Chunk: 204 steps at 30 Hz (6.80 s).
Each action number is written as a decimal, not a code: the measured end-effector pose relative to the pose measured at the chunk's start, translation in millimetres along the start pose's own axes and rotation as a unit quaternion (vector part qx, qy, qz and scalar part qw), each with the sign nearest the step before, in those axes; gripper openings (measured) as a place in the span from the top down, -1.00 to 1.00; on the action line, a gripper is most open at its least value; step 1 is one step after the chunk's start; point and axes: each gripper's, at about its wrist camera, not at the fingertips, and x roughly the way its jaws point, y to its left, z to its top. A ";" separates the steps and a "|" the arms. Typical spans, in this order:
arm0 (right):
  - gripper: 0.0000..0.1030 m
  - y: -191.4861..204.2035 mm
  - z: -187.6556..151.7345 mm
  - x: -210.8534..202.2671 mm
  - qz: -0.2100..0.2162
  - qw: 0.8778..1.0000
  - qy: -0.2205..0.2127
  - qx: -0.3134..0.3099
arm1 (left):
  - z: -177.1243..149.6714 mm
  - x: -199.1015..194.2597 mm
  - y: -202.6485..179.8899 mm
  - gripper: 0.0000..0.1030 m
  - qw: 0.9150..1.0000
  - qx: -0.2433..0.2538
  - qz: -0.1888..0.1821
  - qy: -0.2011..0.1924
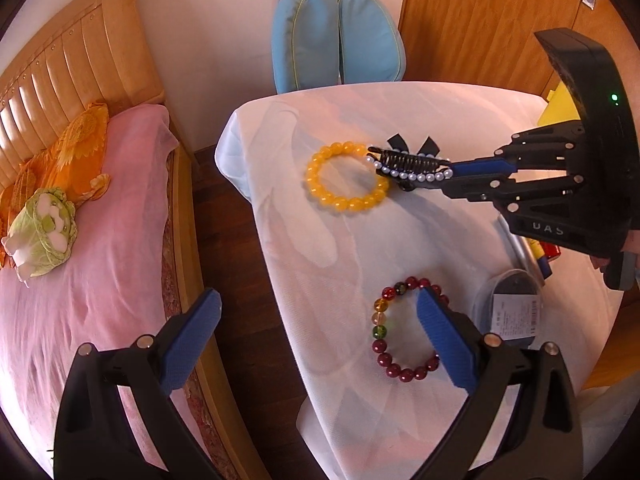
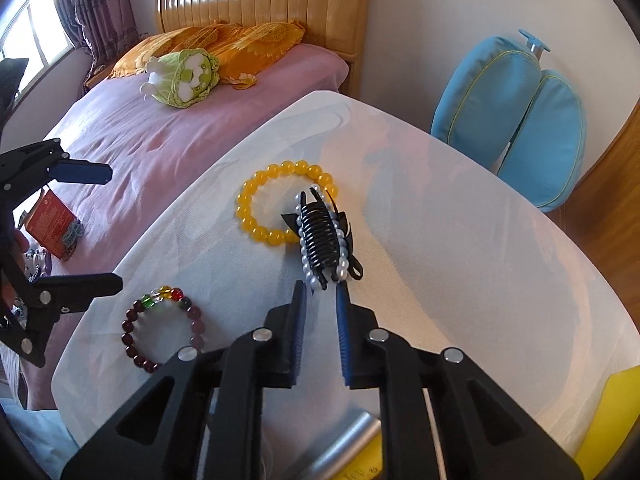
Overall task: Organize jewelry
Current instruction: 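Grasp the black pearl-studded claw clip with the right gripper, then carry the pearl claw clip with the right gripper over the yellow bin, then open the right gripper to release the claw clip in the bin, then move the left gripper toward the red beaded bracelet, then grasp the red beaded bracelet with the left gripper and lift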
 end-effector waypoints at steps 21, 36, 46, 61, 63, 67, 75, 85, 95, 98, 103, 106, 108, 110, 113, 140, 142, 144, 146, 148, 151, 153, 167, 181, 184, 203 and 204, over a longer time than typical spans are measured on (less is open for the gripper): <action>-0.32 -13.0 -9.7 -20.3 0.000 1.000 0.010 -0.013 | 14.0 -2.0 -13.2 -0.86 1.000 0.010 -0.005 -0.015; 0.46 -8.9 29.3 42.4 0.004 0.999 0.042 -0.024 | 27.8 21.4 16.2 -0.86 0.999 0.041 -0.019 -0.001; 0.46 -22.9 -6.5 -20.9 0.004 1.000 0.005 0.010 | 36.6 5.1 -17.0 -0.86 0.997 0.058 -0.048 -0.019; 0.46 -58.7 -122.8 -124.5 -0.037 0.995 0.001 0.090 | 65.4 -8.7 -154.0 -0.86 0.983 0.154 -0.098 -0.034; 0.46 -61.8 -134.2 -136.4 -0.041 0.994 -0.003 0.098 | 69.6 -10.9 -170.0 -0.86 0.980 0.165 -0.104 -0.035; 0.46 -69.4 -153.7 -156.6 -0.048 0.993 -0.011 0.108 | 76.2 -13.7 -200.4 -0.86 0.975 0.185 -0.117 -0.035; 0.46 -93.9 -178.0 -197.9 -0.067 0.988 -0.046 0.134 | 93.4 -26.4 -252.4 -0.86 0.962 0.233 -0.131 -0.055; 0.46 -164.4 -205.6 -258.5 -0.117 0.968 -0.100 0.197 | 142.4 -37.3 -323.5 -0.86 0.950 0.255 -0.159 -0.080; 0.46 -271.1 -226.4 -259.4 -0.130 0.949 -0.065 0.279 | 225.7 -11.6 -412.5 -0.86 0.931 0.331 -0.142 -0.061; 0.46 -301.0 -219.6 -245.9 -0.115 0.951 -0.048 0.282 | 243.6 7.8 -432.0 -0.86 0.927 0.351 -0.128 -0.046; 0.46 -340.4 -206.7 -199.1 -0.080 0.954 0.009 0.290 | 257.6 39.3 -445.0 -0.86 0.923 0.369 -0.105 -0.014; 0.46 -355.0 -203.4 -174.4 -0.063 0.955 0.032 0.287 | 266.8 49.5 -440.5 -0.86 0.926 0.364 -0.101 -0.002; 0.46 -361.9 -202.0 -161.4 -0.059 0.955 0.045 0.287 | 271.7 57.6 -435.4 -0.86 0.930 0.356 -0.091 0.007; 0.46 -366.9 -201.9 -151.4 -0.052 0.953 0.052 0.294 | 275.6 65.3 -430.6 -0.86 0.934 0.347 -0.084 0.016; 0.46 -370.9 -202.4 -144.2 -0.051 0.951 0.059 0.300 | 277.3 70.1 -425.3 -0.86 0.938 0.336 -0.089 0.020; -0.86 -333.6 -218.6 -239.1 -0.132 0.935 -0.049 0.327 | 226.9 -10.0 -380.2 -0.86 0.946 0.292 -0.133 -0.046; -0.88 -319.3 -216.0 -259.3 -0.131 0.935 -0.076 0.321 | 218.5 -24.7 -365.3 -0.86 0.948 0.284 -0.131 -0.057; -0.89 -302.2 -209.1 -274.7 -0.125 0.938 -0.101 0.308 | 210.4 -38.8 -347.7 -0.86 0.951 0.275 -0.127 -0.065; -0.89 -284.2 -198.0 -282.6 -0.117 0.944 -0.118 0.286 | 201.8 -49.3 -326.7 -0.86 0.955 0.262 -0.118 -0.069; -0.89 -264.7 -180.6 -282.0 -0.104 0.952 -0.126 0.257 | 192.2 -56.4 -305.2 -0.86 0.960 0.248 -0.106 -0.069; -0.89 -237.6 -156.5 -271.9 -0.081 0.966 -0.128 0.211 | 174.8 -61.4 -272.3 -0.86 0.970 0.221 -0.083 -0.063; -0.89 -220.5 -141.5 -260.5 -0.064 0.973 -0.124 0.185 | 163.2 -61.6 -250.9 -0.86 0.976 0.196 -0.071 -0.058; -0.89 -99.4 -99.3 -154.7 0.034 0.997 -0.031 0.054 | 66.3 -50.7 -141.2 -0.86 0.998 0.052 -0.025 -0.025; -0.89 -12.5 -80.8 -106.9 0.071 0.997 0.012 -0.018 | -14.7 -21.9 -81.1 -0.86 1.000 0.004 0.020 0.018; -0.89 0.9 -76.9 -99.8 0.072 0.997 0.014 -0.029 | -21.7 -12.6 -71.5 -0.86 1.000 -0.003 0.010 0.026; -0.89 40.3 -49.7 -81.9 0.071 0.996 0.010 -0.048 | -24.2 24.8 -39.7 0.25 0.997 0.056 0.013 0.051; -0.89 39.8 -49.3 -81.6 0.070 0.996 0.010 -0.046 | -24.8 24.4 -38.1 0.25 0.997 0.056 0.008 0.047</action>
